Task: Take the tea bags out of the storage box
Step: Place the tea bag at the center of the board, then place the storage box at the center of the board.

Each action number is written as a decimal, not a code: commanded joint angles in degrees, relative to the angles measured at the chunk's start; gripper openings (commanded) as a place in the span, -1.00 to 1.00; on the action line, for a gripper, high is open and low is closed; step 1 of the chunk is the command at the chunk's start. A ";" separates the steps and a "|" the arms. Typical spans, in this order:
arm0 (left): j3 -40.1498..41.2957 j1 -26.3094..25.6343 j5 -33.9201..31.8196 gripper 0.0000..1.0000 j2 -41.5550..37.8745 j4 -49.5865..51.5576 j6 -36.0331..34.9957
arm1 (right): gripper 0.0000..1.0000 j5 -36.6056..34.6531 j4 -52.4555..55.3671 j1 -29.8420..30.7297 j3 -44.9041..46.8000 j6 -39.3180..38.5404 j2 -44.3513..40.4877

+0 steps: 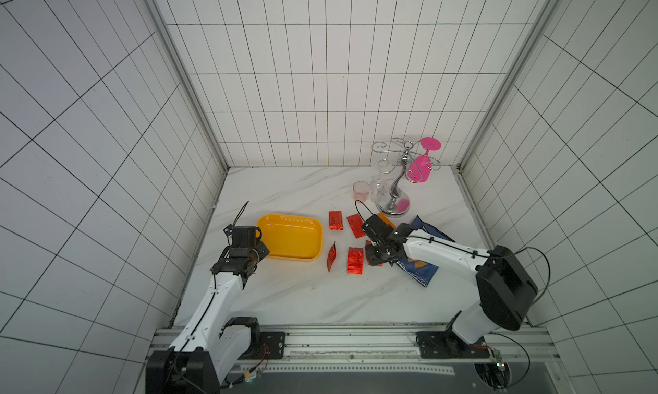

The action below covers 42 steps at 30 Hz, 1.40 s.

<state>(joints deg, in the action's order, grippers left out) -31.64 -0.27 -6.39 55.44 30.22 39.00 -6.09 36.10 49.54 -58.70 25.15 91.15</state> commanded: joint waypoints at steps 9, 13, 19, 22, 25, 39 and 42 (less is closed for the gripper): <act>-0.01 0.10 -0.81 -1.00 0.55 -1.30 -0.33 | -0.23 0.37 2.37 0.62 2.42 1.05 -7.44; 0.07 0.12 -0.82 -1.00 0.21 -1.43 -0.29 | -0.09 2.80 2.44 1.65 0.07 -2.14 -16.41; -0.06 0.10 -1.01 -1.00 0.11 -1.65 -0.24 | 0.15 -7.11 -1.42 0.56 1.89 -4.64 -28.59; -0.29 0.14 -0.91 -1.00 0.06 -1.70 -0.33 | 0.20 -7.77 -3.66 -0.66 4.12 -4.30 -31.26; -0.65 0.10 -0.57 -0.34 -0.28 -1.79 -0.55 | 0.22 -6.63 -4.28 -0.93 5.07 -4.06 -31.16; -6.35 -3.89 -15.08 0.95 -16.70 -1.55 1.16 | 0.51 -17.02 -10.83 -7.05 6.77 -7.45 -32.92; -4.00 -9.14 -29.46 0.95 -23.36 -9.86 -1.48 | 0.73 -27.22 -20.03 -12.36 10.47 -9.85 -35.11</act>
<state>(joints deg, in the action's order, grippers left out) -36.07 -6.39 -20.99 36.29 27.38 39.35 -21.43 24.84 40.93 -51.75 18.00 58.24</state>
